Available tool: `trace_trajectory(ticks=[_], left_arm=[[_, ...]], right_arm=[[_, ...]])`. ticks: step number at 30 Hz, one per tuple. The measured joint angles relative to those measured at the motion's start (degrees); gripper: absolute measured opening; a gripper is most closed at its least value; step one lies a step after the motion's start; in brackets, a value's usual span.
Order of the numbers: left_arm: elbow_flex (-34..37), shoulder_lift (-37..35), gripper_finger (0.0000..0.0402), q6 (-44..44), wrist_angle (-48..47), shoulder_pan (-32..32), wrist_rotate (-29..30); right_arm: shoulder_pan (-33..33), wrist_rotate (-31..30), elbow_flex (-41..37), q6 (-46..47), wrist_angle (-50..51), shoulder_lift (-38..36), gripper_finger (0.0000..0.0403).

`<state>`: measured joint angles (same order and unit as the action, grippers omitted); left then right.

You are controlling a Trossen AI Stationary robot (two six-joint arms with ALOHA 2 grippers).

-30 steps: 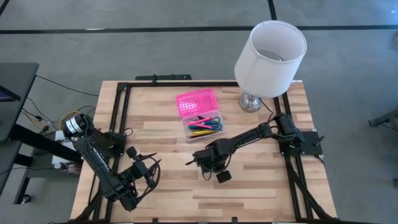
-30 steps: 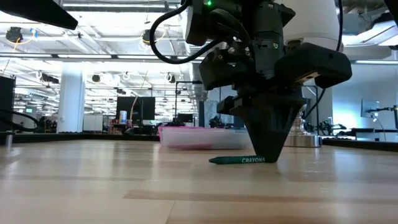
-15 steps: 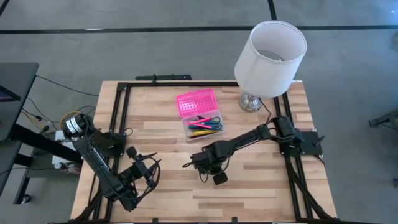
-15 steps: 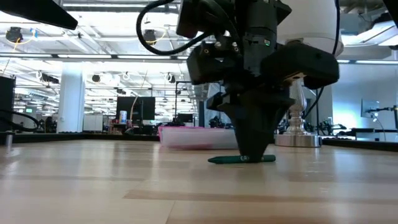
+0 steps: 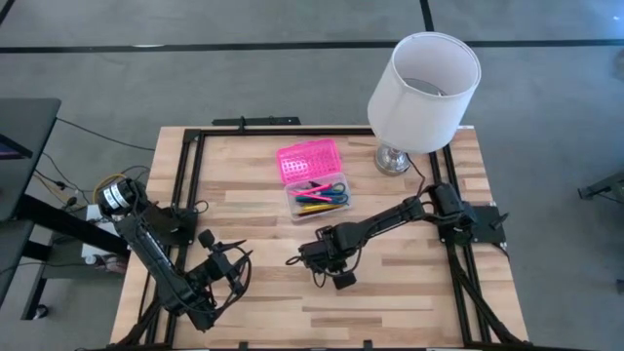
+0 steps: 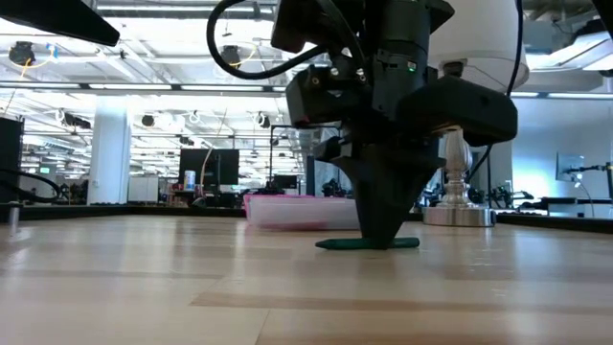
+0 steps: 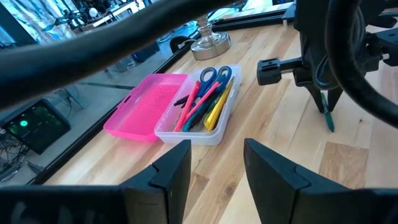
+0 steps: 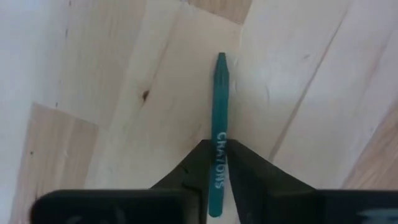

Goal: Pick & place school supplies into a supply box
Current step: Put the green crayon into the pink supply box

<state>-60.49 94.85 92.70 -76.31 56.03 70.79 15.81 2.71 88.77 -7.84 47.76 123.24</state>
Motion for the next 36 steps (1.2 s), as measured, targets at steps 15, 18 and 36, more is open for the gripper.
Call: trace_trajectory(ticks=[15, 18, 36], left_arm=[[0.00, 0.00, 0.0143, -0.28, 0.44, 0.00, 0.03], [0.00, 0.00, 0.0143, -0.30, 0.44, -0.02, 0.04], [0.00, 0.00, 0.0143, -0.63, 0.83, 0.00, 0.08]], right_arm=[[1.47, -4.70, 0.09, -1.65, 1.13, -0.07, 0.0006], [1.84, -7.40, 0.33, -1.63, 3.17, -0.07, 0.0005], [-2.74, -24.36, 8.04, -3.28, 9.13, -0.35, 0.0001]])
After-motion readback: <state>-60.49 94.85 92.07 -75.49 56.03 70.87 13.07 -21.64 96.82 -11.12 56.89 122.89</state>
